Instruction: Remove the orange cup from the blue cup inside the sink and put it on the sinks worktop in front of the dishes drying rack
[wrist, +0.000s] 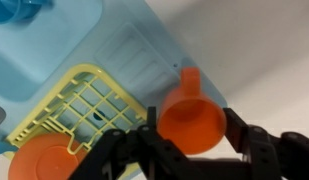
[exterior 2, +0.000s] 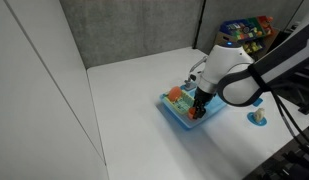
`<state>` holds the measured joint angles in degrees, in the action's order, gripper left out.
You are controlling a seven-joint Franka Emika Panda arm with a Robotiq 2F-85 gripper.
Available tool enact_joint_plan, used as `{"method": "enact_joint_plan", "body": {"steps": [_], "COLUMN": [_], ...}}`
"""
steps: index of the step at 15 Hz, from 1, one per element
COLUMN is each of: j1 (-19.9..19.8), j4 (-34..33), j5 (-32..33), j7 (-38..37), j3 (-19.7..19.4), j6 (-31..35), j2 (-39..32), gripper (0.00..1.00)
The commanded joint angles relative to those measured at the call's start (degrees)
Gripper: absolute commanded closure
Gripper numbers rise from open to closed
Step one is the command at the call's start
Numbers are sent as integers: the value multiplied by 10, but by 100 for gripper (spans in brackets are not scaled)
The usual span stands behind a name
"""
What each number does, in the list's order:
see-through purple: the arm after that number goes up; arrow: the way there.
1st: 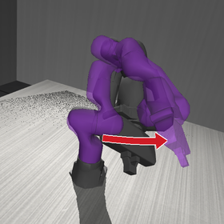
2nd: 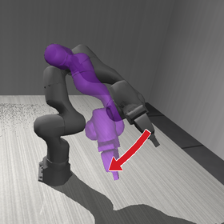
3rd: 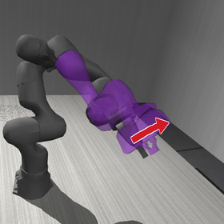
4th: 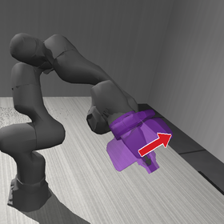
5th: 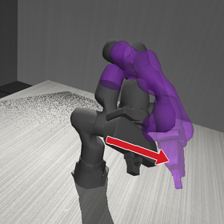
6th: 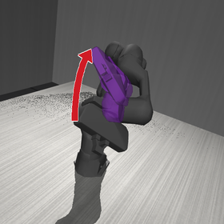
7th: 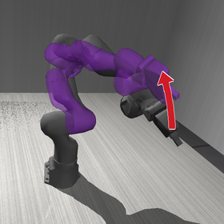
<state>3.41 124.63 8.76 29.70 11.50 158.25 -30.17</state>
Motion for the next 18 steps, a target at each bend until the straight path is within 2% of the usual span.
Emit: {"method": "enact_joint_plan", "body": {"steps": [1, 9, 14, 18], "j1": [-13, -15, -6, 10], "j4": [6, 1, -8, -18], "j5": [12, -10, -38, -46], "j7": [5, -30, -100, -186], "j3": [7, 8, -3, -29], "j6": [11, -14, -49, -122], "j2": [2, 17, 42, 72], "gripper": [2, 0, 0, 0]}}
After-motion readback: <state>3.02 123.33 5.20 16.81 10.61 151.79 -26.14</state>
